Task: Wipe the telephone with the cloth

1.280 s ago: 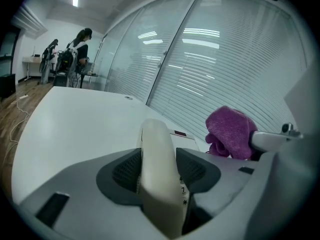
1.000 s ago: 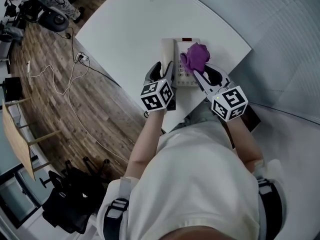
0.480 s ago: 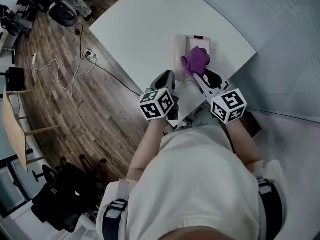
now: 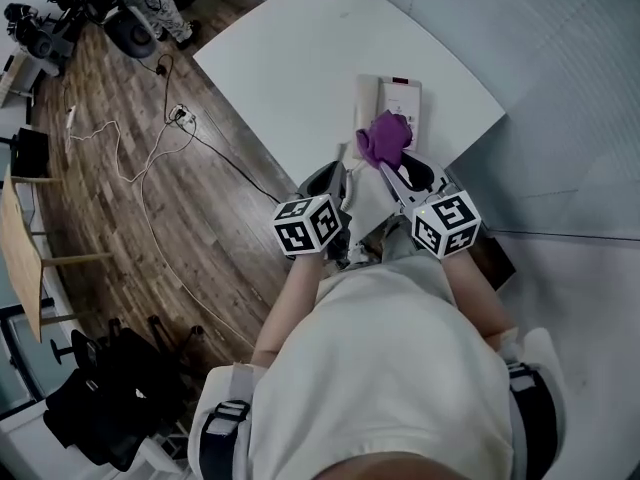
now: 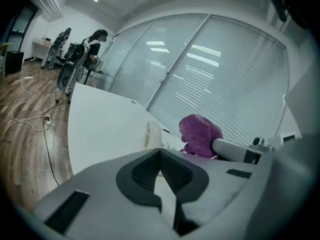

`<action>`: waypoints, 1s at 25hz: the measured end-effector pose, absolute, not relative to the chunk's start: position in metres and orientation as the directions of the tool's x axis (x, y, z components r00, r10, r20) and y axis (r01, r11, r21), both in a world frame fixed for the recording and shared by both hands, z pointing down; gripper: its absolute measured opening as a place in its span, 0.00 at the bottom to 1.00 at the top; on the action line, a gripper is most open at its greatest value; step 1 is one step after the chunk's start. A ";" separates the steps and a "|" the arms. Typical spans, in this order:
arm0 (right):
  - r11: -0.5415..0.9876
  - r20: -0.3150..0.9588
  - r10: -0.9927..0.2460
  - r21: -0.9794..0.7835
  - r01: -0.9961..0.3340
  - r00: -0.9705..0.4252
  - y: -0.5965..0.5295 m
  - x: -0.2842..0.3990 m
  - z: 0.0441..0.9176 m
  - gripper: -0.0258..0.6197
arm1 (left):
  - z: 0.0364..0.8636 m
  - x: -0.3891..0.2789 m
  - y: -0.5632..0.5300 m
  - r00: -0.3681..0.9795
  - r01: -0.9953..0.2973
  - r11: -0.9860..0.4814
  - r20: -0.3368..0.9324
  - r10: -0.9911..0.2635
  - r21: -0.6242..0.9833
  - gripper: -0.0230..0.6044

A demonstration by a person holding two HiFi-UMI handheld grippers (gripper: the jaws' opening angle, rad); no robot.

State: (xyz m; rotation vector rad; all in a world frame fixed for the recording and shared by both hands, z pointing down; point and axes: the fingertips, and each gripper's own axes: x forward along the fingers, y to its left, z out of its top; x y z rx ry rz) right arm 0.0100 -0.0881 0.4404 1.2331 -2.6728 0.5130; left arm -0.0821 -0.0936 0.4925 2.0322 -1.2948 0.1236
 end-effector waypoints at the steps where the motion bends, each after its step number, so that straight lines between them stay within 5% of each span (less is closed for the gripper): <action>1: 0.608 0.278 -0.704 -0.241 -0.757 -0.654 -0.082 0.009 0.439 0.24 | 0.491 -0.082 -0.088 0.493 -0.823 -0.245 0.431 -0.755 0.512 0.07; 25: 0.713 0.245 -0.636 -0.175 -0.679 -0.732 0.006 0.070 0.401 0.24 | 0.448 -0.016 0.000 0.410 -0.858 -0.196 0.403 -0.818 0.475 0.07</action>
